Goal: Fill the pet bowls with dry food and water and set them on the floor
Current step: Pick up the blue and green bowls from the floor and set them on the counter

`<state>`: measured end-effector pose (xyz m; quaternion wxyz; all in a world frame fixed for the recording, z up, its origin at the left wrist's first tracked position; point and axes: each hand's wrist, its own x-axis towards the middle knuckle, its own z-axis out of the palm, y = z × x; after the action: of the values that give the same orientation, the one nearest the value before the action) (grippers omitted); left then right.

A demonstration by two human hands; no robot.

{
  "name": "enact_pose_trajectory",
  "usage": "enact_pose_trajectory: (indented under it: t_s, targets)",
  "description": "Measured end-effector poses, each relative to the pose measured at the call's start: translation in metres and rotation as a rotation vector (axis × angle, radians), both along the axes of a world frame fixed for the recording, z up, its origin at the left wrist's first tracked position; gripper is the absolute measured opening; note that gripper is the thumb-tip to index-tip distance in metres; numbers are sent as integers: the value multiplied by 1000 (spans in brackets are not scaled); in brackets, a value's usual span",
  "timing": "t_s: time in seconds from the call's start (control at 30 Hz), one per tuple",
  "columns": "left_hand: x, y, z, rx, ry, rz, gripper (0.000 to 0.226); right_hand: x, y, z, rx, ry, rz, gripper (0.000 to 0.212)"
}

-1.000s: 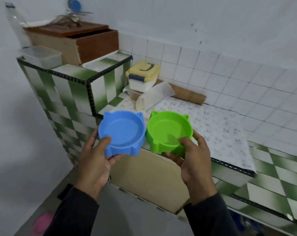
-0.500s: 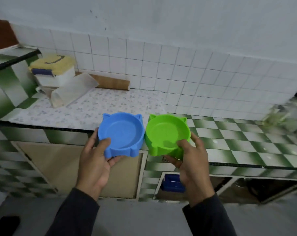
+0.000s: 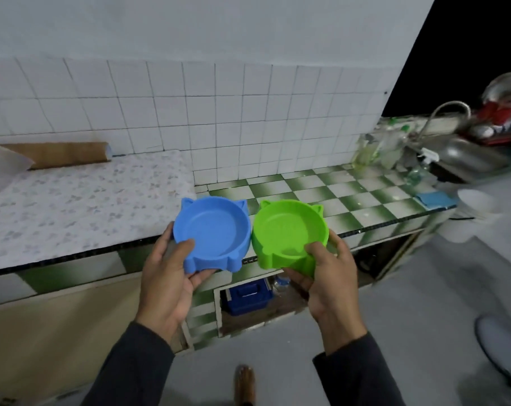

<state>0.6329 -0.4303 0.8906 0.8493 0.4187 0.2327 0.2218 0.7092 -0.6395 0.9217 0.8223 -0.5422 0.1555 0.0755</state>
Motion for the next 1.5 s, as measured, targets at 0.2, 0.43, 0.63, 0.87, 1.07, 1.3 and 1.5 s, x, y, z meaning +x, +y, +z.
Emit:
enact_pose_trajectory:
  t_s: [0.2,0.43,0.63,0.87,1.07,1.3,1.5]
  targets:
    - [68,-44,-17,-3,31,-102,51,41,-50,-14,-29,21,-117,50]
    - [153,-97,-31,-35,69,-149,54,111,-105,-27,-39,36,-172,53]
    - [210,-134,-42,-43,103,-159,52,167,-140,-35,-66,52,-185,54]
    - [273,-158,-53,-79,118,-142,53,233,-165,-42,-68,91,-168,54]
    - [315,-166,-59,-79,129,-117,54,288,-170,-55,-72,119,-148,52]
    - [362,-170,-75,-91,154,-43,51,350,-169,-70,-98,150,-73,53]
    - [407,-176,-92,-83,180,51,48,413,-170,-81,-140,150,32,51]
